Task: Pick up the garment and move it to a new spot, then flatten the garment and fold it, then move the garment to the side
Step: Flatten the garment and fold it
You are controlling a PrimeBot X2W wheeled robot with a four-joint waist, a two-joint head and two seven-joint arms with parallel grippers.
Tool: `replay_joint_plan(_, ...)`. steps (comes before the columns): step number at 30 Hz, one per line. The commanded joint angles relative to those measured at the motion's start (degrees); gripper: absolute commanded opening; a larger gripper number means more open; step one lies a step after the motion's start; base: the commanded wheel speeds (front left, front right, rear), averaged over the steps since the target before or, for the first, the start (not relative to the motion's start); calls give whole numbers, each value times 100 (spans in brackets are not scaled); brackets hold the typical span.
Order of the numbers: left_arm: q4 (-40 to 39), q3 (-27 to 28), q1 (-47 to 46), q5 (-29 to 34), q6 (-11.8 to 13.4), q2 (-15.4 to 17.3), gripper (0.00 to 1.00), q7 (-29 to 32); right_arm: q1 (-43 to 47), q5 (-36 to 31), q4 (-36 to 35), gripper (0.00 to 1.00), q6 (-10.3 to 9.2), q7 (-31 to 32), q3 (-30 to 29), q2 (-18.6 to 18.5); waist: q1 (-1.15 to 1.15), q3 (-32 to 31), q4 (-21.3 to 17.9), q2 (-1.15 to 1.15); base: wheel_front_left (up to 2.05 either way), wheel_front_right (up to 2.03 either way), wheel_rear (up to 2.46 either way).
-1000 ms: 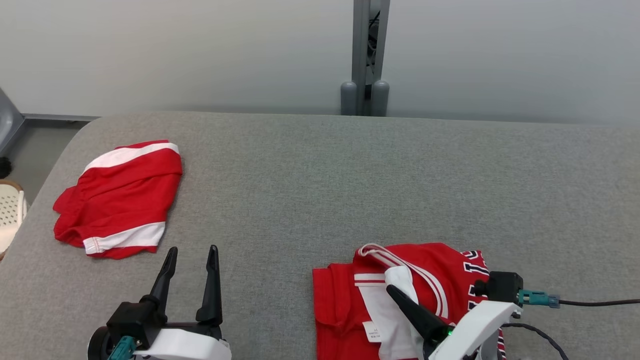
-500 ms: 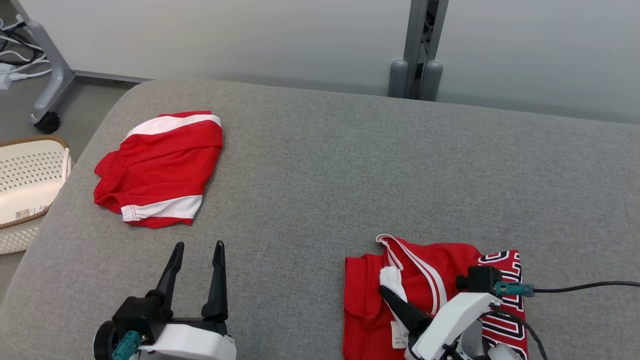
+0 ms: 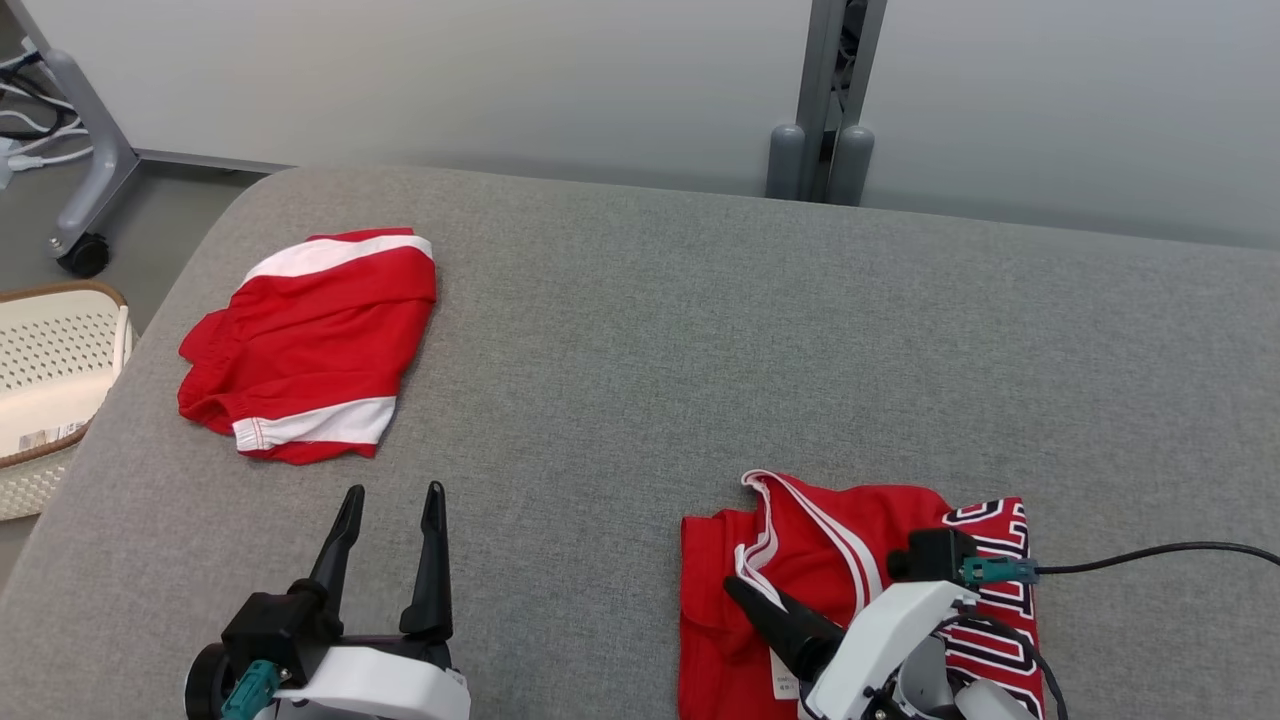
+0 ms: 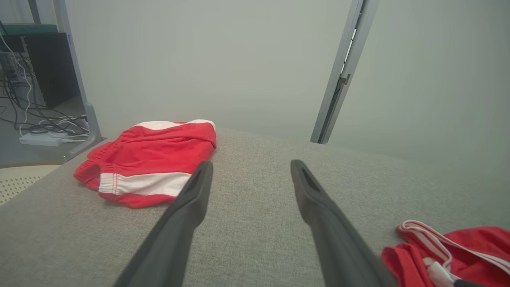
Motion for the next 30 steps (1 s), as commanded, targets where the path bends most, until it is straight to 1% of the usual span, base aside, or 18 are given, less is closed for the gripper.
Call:
replay_joint_plan(1, 12, 27, -79, 27, 5, 20, 100, -17, -43, -33, 15, 100, 13, 39, 8, -43, 0, -33, -35, 0, 0, 0, 0)
replay_joint_plan(7, 16, 136, 15, 107, -26, 19, 100, -18, 21, -339, -229, 100, 13, 354, 38, -43, 0, -205, -219, 0, 0, 0, 0)
replay_joint_plan(12, -14, 217, 122, 175, -26, 20, 100, -17, 165, -867, -647, 100, 13, 785, -276, -43, 0, -389, -419, 0, 0, 0, 0)
replay_joint_plan(16, -48, 260, 181, 203, -32, 18, 100, -17, 272, -1378, -1259, 100, 13, 1262, -721, -43, 0, -516, -577, 0, 0, 0, 0)
replay_joint_plan(21, -89, 310, 214, 229, -67, 18, 100, -17, 445, -2156, -2336, 100, 12, 1686, -1437, -42, 0, -626, -748, 0, 0, 0, 0)
replay_joint_plan(23, -117, 319, 196, 226, -73, 19, 100, -17, 515, -2414, -2748, 100, 13, 1721, -1726, -40, 0, -637, -811, 0, 0, 0, 0)
replay_joint_plan(25, -149, 326, 179, 179, -72, 18, 100, -17, 508, -2835, -3109, 100, 13, 1630, -1960, -39, 0, -626, -879, 0, 0, 0, 0)
replay_joint_plan(27, -193, 324, 150, 146, -62, 20, 100, -18, 521, -3345, -3379, 100, 12, 1454, -2183, -40, 0, -598, -944, 0, 0, 0, 0)
replay_joint_plan(30, -245, 334, 96, 123, -70, 19, 100, -18, 572, -4157, -3645, 100, 12, 1030, -2381, -46, 0, -539, -1037, 0, 0, 0, 0)
